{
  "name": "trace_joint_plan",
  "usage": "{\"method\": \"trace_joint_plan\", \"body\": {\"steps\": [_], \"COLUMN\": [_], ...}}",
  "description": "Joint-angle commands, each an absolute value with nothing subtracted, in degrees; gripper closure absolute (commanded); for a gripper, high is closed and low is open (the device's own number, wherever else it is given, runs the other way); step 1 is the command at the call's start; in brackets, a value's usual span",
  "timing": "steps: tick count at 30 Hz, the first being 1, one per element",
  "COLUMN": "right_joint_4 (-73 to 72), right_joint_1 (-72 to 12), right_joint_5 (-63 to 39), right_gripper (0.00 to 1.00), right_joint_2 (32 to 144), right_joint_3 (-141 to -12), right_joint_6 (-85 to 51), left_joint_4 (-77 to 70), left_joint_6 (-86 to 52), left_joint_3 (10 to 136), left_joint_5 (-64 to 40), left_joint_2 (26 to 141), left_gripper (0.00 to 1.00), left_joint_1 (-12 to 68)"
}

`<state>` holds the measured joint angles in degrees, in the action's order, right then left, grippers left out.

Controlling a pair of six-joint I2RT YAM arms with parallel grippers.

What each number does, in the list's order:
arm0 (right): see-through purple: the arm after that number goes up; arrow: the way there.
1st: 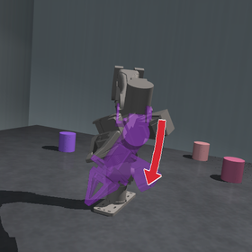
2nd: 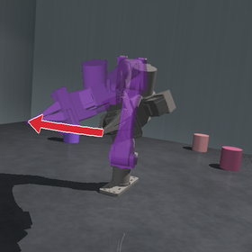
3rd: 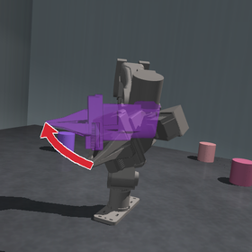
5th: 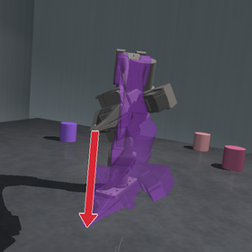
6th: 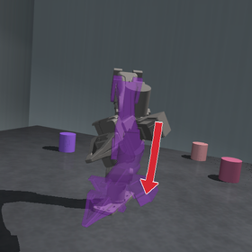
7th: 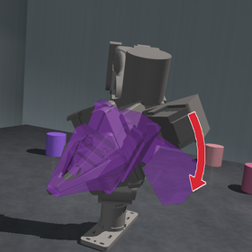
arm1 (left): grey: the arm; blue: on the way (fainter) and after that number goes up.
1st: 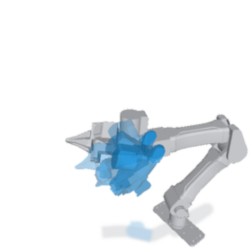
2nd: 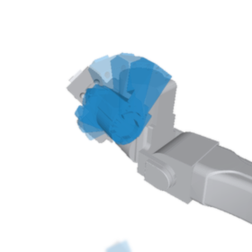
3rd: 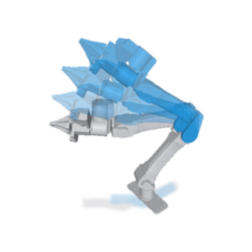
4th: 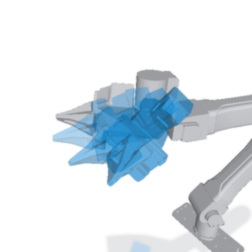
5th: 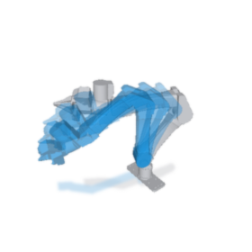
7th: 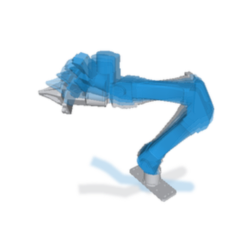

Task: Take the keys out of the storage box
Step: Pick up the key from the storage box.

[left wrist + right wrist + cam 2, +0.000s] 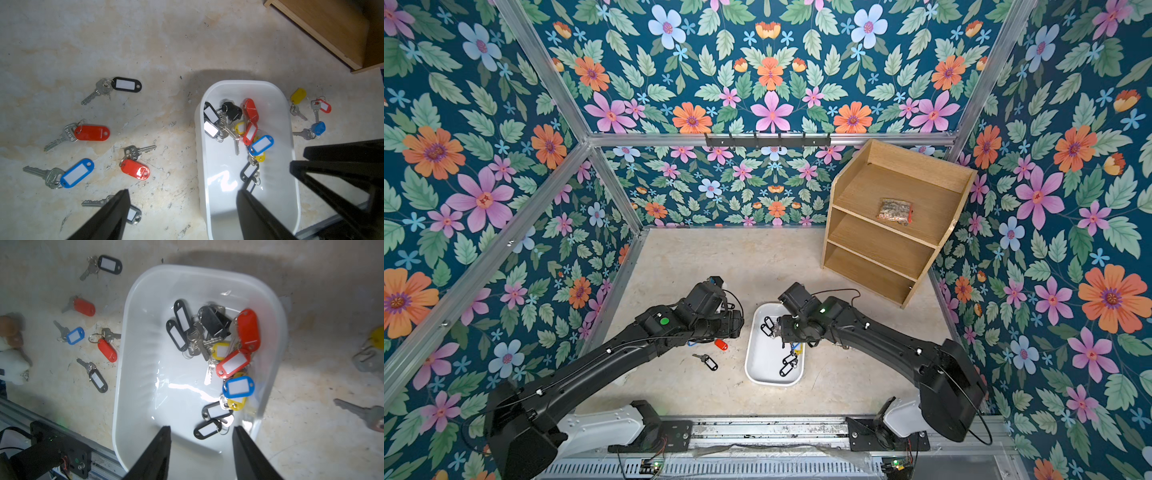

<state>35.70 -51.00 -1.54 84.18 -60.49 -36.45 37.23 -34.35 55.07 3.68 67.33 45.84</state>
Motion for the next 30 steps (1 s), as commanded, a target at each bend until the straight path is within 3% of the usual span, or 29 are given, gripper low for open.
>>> {"method": "trace_joint_plan", "body": {"steps": [1,13,20,30], "right_joint_4": [34.4,35.4,36.7,42.2], "right_joint_1": [-53.1,-54.2,-54.2,-54.4], "right_joint_5": [0.0,6.0,8.7,14.7], "right_gripper": [0.46,0.34,0.33,0.34], "right_joint_2": [87.3,91.2,99.2,100.9], "right_joint_3": [-60.8,-59.3,-63.2,-65.6], "right_joint_6": [-44.9,-59.4,-62.7,-64.8], "left_joint_4": [36.5,35.1,34.2,33.9], "left_joint_6": [-34.6,-33.4,-32.7,-31.6], "left_joint_3": [54.2,50.3,49.3,48.2], "left_joint_5": [4.7,3.5,2.4,1.8], "left_joint_2": [66.8,65.0,65.2,64.6], "left_gripper": [0.13,0.13,0.13,0.12], "left_joint_1": [45.8,45.8,45.8,45.7]}}
